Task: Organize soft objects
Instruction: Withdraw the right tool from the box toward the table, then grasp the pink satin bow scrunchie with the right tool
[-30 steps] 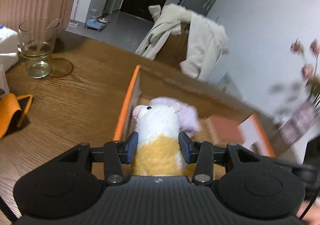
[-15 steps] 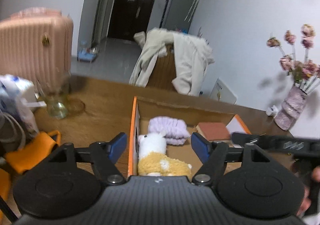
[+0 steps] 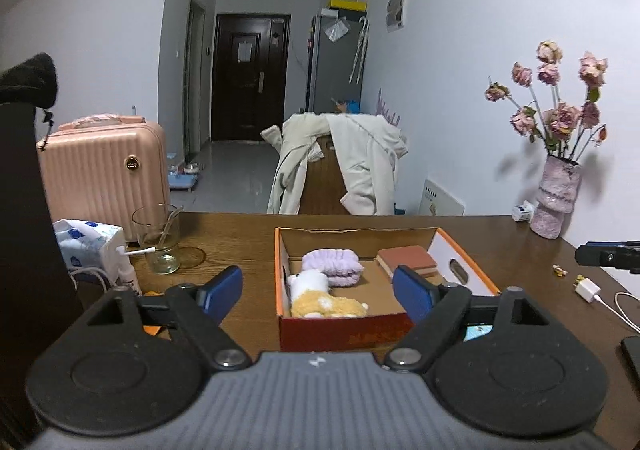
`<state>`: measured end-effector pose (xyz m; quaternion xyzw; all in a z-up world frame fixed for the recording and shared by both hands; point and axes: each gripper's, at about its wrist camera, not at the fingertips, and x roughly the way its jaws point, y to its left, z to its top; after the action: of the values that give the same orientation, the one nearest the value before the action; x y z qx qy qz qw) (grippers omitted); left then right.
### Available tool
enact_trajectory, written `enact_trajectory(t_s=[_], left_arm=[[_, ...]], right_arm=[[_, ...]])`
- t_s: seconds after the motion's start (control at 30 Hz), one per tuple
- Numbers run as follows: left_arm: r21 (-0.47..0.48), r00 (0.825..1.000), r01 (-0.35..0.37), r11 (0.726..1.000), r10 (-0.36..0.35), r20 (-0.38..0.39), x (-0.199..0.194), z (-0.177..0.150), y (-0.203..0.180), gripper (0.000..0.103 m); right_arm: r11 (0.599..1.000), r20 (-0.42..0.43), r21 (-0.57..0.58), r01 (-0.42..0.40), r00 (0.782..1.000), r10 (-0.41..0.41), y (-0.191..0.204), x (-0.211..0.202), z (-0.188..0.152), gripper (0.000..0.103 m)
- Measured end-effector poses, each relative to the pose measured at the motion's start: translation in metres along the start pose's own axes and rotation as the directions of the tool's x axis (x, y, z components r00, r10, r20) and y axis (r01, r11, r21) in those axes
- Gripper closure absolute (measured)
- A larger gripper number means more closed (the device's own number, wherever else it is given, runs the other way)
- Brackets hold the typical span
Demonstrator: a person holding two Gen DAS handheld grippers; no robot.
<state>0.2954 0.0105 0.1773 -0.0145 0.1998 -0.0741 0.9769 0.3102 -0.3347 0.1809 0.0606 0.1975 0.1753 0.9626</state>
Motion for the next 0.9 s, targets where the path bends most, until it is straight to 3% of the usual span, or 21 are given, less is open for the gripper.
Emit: enact_trajectory(t_s=[0.13, 0.23, 0.47, 0.67, 0.9], left_arm=[[0.065, 0.998, -0.016, 0.998, 0.012, 0.054, -0.034, -0.041, -0.020, 0.011], [0.098, 0.999, -0.021, 0.995, 0.016, 0.052, -0.053, -0.079, -0.035, 0.010], [0.014, 0.998, -0.056, 0.998, 0.057, -0.033, -0.075, -0.145, -0.049, 0.008], [0.041, 0.994, -0.080, 0.996, 0.083, -0.069, -0.061, -0.151, -0.052, 0.008], [0.020, 0.989, 0.004, 1.000, -0.001, -0.150, -0.027, -0.158, -0.065, 0.009]], right_arm=[[0.999, 0.043, -0.045, 0.009, 0.999, -0.007, 0.009, -0.027, -0.045, 0.033], [0.998, 0.052, -0.066, 0.016, 0.999, -0.012, 0.018, -0.040, -0.085, 0.032], [0.998, 0.009, -0.009, 0.065, 0.998, -0.065, 0.026, -0.069, -0.173, 0.030], [0.998, -0.012, -0.021, 0.066, 0.998, -0.066, 0.027, -0.071, -0.185, 0.030], [1.000, -0.042, 0.010, 0.012, 0.999, -0.011, 0.032, -0.042, -0.185, 0.031]])
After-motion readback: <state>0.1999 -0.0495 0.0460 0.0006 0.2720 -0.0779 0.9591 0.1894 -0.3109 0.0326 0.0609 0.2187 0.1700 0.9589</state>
